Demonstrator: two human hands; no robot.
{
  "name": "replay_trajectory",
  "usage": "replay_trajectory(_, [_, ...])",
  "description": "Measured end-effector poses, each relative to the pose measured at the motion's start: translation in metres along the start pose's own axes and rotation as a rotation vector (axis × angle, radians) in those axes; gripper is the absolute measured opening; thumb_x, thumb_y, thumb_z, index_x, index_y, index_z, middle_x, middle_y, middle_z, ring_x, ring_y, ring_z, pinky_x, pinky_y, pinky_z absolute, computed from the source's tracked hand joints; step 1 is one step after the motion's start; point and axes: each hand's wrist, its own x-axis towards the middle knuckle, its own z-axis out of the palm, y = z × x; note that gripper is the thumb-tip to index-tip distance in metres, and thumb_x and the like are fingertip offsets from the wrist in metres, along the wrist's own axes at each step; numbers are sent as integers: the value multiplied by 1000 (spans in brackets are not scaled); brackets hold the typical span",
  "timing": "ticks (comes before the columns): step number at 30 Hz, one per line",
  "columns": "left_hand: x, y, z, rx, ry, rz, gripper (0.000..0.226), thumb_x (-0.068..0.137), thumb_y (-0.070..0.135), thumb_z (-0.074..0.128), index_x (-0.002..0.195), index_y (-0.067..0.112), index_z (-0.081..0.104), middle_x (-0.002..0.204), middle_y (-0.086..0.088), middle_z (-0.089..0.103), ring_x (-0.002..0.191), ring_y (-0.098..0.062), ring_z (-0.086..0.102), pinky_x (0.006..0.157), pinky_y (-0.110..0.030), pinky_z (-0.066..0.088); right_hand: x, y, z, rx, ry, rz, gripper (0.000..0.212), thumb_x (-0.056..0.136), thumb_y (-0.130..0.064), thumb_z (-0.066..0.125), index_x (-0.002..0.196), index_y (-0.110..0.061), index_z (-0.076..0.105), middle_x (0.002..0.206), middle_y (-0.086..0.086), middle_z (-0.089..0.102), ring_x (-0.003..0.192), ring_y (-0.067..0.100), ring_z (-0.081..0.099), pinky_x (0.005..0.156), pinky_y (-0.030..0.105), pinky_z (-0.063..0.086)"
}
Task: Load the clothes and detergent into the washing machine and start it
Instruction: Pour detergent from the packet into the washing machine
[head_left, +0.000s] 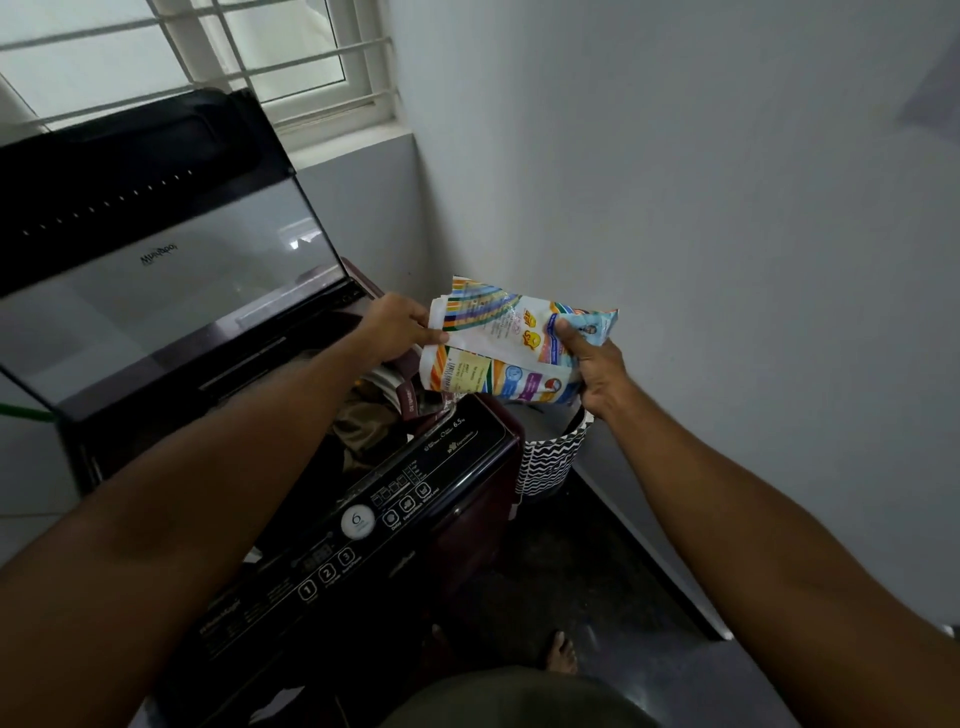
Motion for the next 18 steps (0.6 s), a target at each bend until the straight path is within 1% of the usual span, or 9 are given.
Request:
replay_trajectory(2, [2, -2, 6, -27, 24, -6, 25, 80, 22, 80, 97, 6, 72, 89, 0, 72, 77, -11, 69, 72, -28, 58, 3, -1, -3, -39, 21, -18, 43, 76, -25, 84, 112, -8, 68, 94, 11, 77, 81, 27, 75, 63, 40, 60])
replay_trajectory(4, [7, -6, 11, -42, 27, -15, 27, 80, 21, 80, 99, 4, 72, 94, -3, 73, 82, -14, 70, 76, -31, 59, 5, -2, -3, -69, 37, -30, 44, 74, -27, 86, 110, -9, 69, 94, 10, 77, 84, 27, 75, 68, 45, 62])
replay_trajectory(6, [11, -10, 16, -76, 24, -30, 28, 82, 19, 78, 102, 2, 70, 98, -4, 73, 85, -16, 70, 74, -28, 57, 7, -2, -2, -80, 44, -43, 47, 72, -28, 87, 111, -8, 69, 96, 11, 77, 86, 29, 75, 72, 48, 61])
replay_trajectory(10, [18, -21, 24, -60, 54, -2, 25, 85, 13, 75, 109, 5, 72, 105, -5, 72, 92, -15, 66, 77, -28, 51, 10, -3, 1, -96, 60, -61, 46, 74, -27, 86, 112, -8, 69, 95, 10, 77, 85, 28, 75, 69, 45, 61])
replay_trajectory(11, [19, -24, 26, -48, 52, 6, 24, 85, 11, 75, 109, 6, 72, 106, -5, 72, 92, -15, 65, 78, -27, 50, 11, -3, 1, -100, 63, -65, 47, 73, -27, 86, 113, -8, 69, 96, 10, 77, 86, 28, 75, 70, 46, 61])
replay_trajectory(13, [22, -30, 28, -5, 49, 22, 23, 84, 10, 76, 107, 8, 74, 106, -5, 73, 93, -16, 67, 80, -29, 52, 13, -4, 1, -130, 70, -68, 50, 71, -30, 88, 112, -10, 69, 97, 10, 77, 88, 29, 75, 74, 50, 61])
replay_trajectory(16, [27, -37, 30, 38, 76, 32, 19, 81, 16, 80, 100, 13, 76, 101, -2, 75, 90, -16, 70, 87, -39, 58, 16, -5, -1, -170, 72, -77, 50, 71, -32, 87, 113, -11, 69, 97, 9, 77, 88, 29, 75, 78, 52, 60])
replay_trajectory(18, [29, -39, 30, 40, 95, 25, 17, 79, 18, 81, 95, 15, 76, 98, -1, 75, 88, -16, 70, 87, -41, 59, 18, -6, 0, -183, 72, -84, 50, 71, -32, 87, 113, -11, 69, 97, 9, 77, 88, 29, 75, 79, 53, 60])
